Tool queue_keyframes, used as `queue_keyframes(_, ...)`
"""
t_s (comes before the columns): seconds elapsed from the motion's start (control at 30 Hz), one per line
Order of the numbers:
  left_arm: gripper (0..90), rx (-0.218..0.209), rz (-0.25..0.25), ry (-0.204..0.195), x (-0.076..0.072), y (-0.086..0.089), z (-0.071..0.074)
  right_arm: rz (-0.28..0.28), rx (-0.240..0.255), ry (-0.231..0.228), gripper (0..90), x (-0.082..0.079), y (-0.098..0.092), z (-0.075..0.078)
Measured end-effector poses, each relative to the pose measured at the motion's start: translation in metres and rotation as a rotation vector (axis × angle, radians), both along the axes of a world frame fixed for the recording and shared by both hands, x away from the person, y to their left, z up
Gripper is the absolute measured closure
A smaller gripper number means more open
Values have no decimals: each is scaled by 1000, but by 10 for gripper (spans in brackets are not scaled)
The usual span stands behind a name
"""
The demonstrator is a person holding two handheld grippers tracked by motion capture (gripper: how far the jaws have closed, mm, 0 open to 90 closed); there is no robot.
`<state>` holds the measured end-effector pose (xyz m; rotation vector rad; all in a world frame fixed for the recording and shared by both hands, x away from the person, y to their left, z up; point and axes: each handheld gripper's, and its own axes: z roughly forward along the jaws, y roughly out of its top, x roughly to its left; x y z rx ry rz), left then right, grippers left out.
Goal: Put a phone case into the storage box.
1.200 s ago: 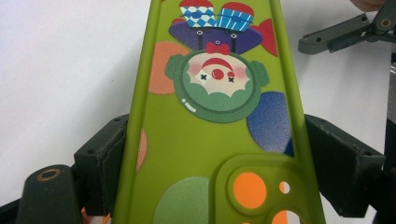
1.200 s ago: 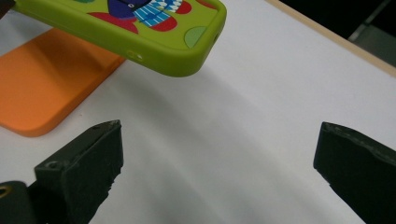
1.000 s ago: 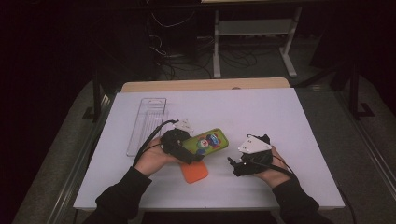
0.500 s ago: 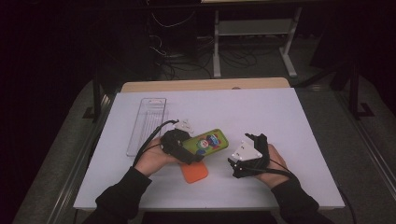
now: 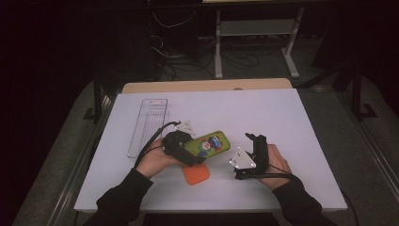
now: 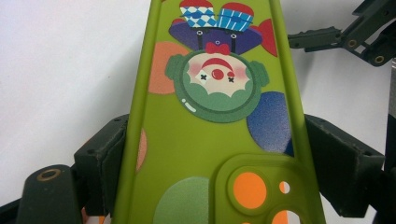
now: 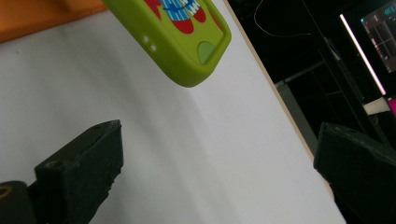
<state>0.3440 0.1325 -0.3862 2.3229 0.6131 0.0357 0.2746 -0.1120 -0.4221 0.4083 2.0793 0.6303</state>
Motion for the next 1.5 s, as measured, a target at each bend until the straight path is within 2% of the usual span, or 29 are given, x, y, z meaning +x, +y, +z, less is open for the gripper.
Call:
queue_keyframes(0.17,154,-2,-2,-1,0,0,0,4,-26,-50,8,-2,2,0)
queue_keyframes(0.37,154,-7,2,7,-1,-1,0,25,-99,-81,7,-3,5,-1)
queue_keyframes(0.47,154,5,-8,3,0,0,0,35,-144,-101,4,-3,7,-1)
queue_keyframes(0.5,154,7,-10,2,0,0,0,33,-145,-104,4,-4,8,-2)
queue_keyframes(0.63,154,3,-8,3,0,0,0,56,-211,-145,3,-4,11,-2)
queue_keyframes(0.67,154,1,-8,3,0,0,0,49,-200,-153,1,-5,13,-4)
queue_keyframes(0.8,154,3,-11,4,1,1,1,61,-260,-200,1,-7,17,-5)
queue_keyframes(0.9,154,-8,-7,7,0,0,1,93,-328,-245,1,-8,20,-5)
queue_keyframes(0.93,154,15,-27,1,2,2,2,88,-330,-244,1,-9,21,-6)
queue_keyframes(1.1,154,9,-29,6,2,2,2,95,-357,-283,1,-10,25,-9)
queue_keyframes(1.17,154,-8,-15,11,1,1,1,99,-361,-302,2,-11,26,-9)
queue_keyframes(1.4,154,-19,-4,6,1,2,4,133,-392,-393,18,-13,37,-8)
queue_keyframes(1.43,154,0,-21,0,3,3,5,136,-397,-402,23,-13,39,-8)
queue_keyframes(1.47,154,-3,-18,0,3,3,4,141,-404,-411,27,-12,41,-8)
queue_keyframes(1.5,154,-17,-5,4,2,2,4,140,-383,-428,31,-12,43,-8)
